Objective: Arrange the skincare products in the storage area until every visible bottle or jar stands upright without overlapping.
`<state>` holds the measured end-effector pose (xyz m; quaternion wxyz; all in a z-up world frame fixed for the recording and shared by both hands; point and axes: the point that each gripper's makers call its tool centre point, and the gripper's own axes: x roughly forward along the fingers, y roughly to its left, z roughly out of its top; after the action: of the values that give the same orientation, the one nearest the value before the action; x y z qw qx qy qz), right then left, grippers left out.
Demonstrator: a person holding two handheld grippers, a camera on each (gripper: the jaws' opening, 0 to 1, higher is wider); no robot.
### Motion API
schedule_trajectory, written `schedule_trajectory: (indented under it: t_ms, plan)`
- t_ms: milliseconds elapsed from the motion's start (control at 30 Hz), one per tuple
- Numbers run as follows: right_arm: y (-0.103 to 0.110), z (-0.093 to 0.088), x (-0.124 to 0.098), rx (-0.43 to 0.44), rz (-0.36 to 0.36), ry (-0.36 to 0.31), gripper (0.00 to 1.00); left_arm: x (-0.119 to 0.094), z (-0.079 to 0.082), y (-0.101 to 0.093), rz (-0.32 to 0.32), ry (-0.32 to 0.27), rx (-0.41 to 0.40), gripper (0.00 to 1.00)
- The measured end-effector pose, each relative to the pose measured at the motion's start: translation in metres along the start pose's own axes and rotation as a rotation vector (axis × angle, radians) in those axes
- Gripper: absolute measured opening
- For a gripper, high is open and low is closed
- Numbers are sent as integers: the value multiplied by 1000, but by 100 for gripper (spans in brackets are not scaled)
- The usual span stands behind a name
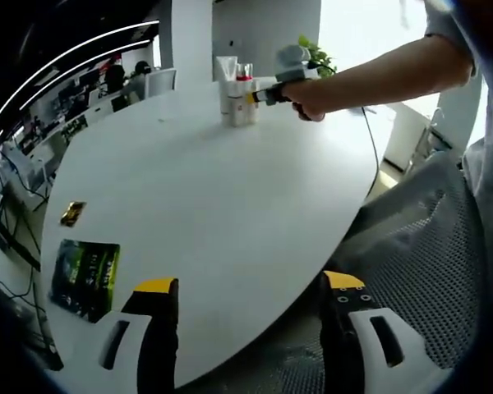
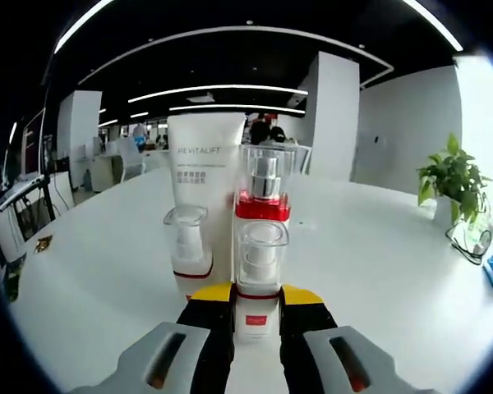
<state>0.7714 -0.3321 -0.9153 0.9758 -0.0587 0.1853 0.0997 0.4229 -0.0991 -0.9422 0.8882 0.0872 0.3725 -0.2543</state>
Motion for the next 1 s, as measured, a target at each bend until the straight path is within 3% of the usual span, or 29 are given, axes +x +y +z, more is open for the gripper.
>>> schedule_trajectory:
  t_ms: [233,367,533,700,833,867,1000]
  plan:
    - [-1,-2,1,49,-7,20,14,0,0,1,4,0,2,66]
    - [2,-6,-2,58,4,41,26,0,0,1,5,1,5,66]
    - [2,-10,-18,50,9,53,25,0,0,2,7,-1,7,66]
    - [-5,-19,-52,32,22,78,24,-1,-1,9,20,4,-18,68]
    - [-4,-30,-79,29,45,109,23,-4,0,23,55,-13,-100,69]
    - [-3,-32,-90,15,54,111,22,-6,-1,33,79,-8,-159,70]
    - [10,-45,-125,47,112,161,21,-17,5,77,192,-98,-384,72]
